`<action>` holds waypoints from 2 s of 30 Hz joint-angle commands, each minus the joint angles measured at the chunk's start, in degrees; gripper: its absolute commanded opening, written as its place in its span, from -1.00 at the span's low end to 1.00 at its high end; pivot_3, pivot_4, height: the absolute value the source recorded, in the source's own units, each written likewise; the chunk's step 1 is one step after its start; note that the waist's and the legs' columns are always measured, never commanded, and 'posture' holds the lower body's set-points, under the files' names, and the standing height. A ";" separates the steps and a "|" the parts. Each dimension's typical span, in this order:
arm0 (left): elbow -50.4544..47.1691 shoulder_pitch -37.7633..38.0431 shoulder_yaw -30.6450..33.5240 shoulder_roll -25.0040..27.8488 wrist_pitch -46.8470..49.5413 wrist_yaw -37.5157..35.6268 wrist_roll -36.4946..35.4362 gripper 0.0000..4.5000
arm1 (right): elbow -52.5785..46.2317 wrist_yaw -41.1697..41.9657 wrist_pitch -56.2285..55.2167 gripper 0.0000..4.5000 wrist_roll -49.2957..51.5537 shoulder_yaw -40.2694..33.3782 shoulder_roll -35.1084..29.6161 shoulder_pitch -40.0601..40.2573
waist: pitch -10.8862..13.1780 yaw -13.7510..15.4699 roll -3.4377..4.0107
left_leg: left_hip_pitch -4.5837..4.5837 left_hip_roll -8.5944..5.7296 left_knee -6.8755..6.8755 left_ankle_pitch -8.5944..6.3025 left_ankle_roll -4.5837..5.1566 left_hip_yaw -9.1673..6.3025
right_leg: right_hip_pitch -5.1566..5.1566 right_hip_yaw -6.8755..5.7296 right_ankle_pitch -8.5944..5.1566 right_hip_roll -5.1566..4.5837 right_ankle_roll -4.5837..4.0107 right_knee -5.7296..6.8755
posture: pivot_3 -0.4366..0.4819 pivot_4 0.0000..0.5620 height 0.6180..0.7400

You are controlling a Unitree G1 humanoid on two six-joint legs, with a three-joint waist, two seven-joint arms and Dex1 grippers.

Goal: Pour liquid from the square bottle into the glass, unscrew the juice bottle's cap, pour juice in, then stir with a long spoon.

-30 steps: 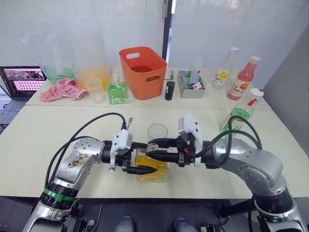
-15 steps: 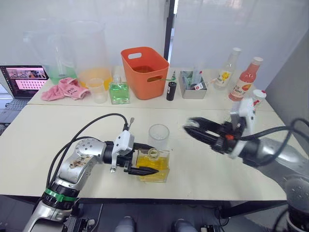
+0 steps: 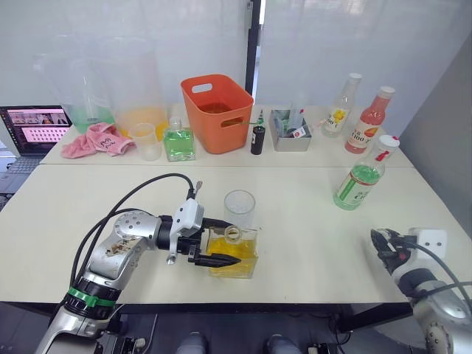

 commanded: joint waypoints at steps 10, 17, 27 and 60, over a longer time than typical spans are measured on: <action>0.14 -0.21 -1.37 -0.08 -0.07 -0.98 0.76 0.27 | 4.99 0.17 -3.88 -0.53 -1.65 0.93 2.24 -1.10 | -0.05 0.00 0.07 | 0.08 0.00 -0.01 0.00 0.00 0.00 | 0.08 0.01 0.00 0.00 0.00 -0.01 | -0.05 -0.47 0.99; 0.16 -0.06 -1.17 0.19 -0.29 -1.14 0.75 0.27 | 5.54 -0.10 -4.72 0.24 -1.55 0.27 2.33 -1.65 | -0.06 0.03 0.09 | 0.12 0.00 -0.01 0.00 0.00 0.00 | 0.10 0.01 0.00 0.00 0.00 0.00 | -0.05 -0.47 0.99; -0.75 0.10 0.14 0.86 0.40 -2.20 -1.08 0.27 | 3.51 -0.18 -5.91 1.00 -1.11 -0.47 2.16 -1.78 | -0.07 -0.01 0.11 | 0.12 0.00 -0.05 0.00 0.00 0.01 | 0.09 0.02 0.00 0.00 0.00 0.00 | -0.05 -0.47 0.99; 15.33 -10.95 15.91 11.50 -11.85 2.75 4.47 0.27 | -25.87 7.39 21.25 1.00 17.03 19.46 -8.84 -13.01 | 0.20 0.32 -0.07 | -0.45 0.06 0.06 0.01 0.00 -0.03 | -0.50 -0.02 -0.01 0.07 -0.05 0.09 | -0.05 -0.47 0.99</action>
